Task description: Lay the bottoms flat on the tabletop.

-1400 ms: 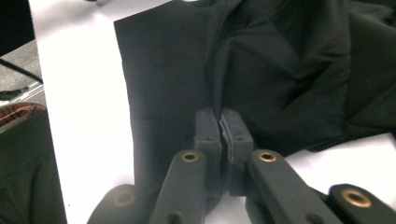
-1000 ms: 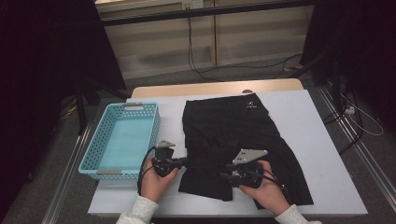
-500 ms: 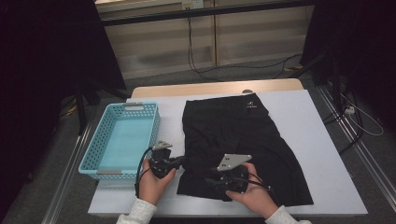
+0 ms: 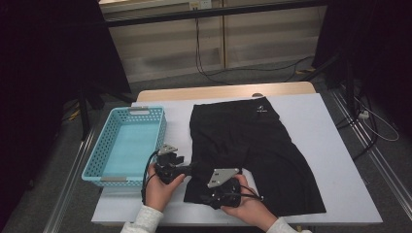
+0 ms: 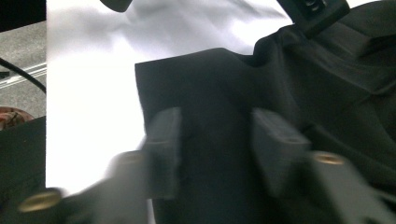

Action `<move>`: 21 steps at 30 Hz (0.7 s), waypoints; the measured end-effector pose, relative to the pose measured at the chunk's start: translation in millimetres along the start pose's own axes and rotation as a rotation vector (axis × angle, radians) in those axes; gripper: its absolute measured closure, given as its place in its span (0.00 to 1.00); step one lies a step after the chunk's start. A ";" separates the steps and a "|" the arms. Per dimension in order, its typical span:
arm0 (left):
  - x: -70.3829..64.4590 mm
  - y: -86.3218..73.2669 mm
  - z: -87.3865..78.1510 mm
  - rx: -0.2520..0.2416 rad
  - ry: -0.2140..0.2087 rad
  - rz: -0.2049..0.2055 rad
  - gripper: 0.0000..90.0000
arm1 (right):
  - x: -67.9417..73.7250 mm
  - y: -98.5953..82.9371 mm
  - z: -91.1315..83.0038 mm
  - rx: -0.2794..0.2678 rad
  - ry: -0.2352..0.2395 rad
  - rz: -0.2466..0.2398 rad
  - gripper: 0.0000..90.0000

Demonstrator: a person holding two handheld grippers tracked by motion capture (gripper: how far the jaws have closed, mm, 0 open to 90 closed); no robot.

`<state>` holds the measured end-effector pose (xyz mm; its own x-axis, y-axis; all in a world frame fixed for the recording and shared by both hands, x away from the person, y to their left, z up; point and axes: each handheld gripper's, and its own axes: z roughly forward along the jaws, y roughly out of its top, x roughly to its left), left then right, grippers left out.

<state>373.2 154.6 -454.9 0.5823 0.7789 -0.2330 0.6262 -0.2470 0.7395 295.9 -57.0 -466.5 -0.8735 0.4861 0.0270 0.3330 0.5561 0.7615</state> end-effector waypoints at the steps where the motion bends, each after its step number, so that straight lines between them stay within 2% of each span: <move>1: 0.8 0.4 -0.6 -0.002 0.001 -0.001 0.34 | -1.2 -0.1 -0.7 0.000 -0.003 0.005 0.84; 3: 1.8 0.5 -1.7 -0.008 -0.002 -0.004 0.33 | -3.5 -0.6 -2.6 0.007 -0.014 0.026 0.99; 6: 2.8 0.7 -3.3 -0.008 -0.005 -0.011 0.32 | -4.3 -1.7 -3.5 0.002 -0.002 0.028 1.00; 8: 2.2 1.2 -4.7 -0.009 -0.006 -0.008 0.32 | -4.3 -1.9 -6.3 0.014 0.035 0.041 1.00; 13: 1.3 2.0 -5.6 -0.016 -0.012 -0.002 0.32 | -2.8 -7.2 -17.7 0.056 0.129 0.022 1.00; 14: 1.3 2.0 -5.6 -0.015 -0.013 -0.004 0.32 | -2.1 -7.5 -19.3 0.061 0.133 0.017 0.99; 17: 0.8 3.1 -6.2 -0.024 -0.009 -0.010 0.31 | -0.9 -6.1 -21.0 0.042 0.143 0.026 0.92; 19: 0.1 3.8 -6.5 -0.028 -0.008 -0.004 0.31 | -0.9 -2.2 -21.9 0.012 0.099 0.029 0.71; 21: 0.7 4.4 -6.7 -0.031 -0.006 -0.007 0.31 | -4.0 1.6 -21.6 -0.036 0.055 0.053 0.63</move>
<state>372.9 158.0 -447.6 0.5810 0.7769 -0.2426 0.6141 -0.2229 0.7571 292.3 -72.5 -451.4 -0.8736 0.4758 0.1021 0.3666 0.5054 0.7811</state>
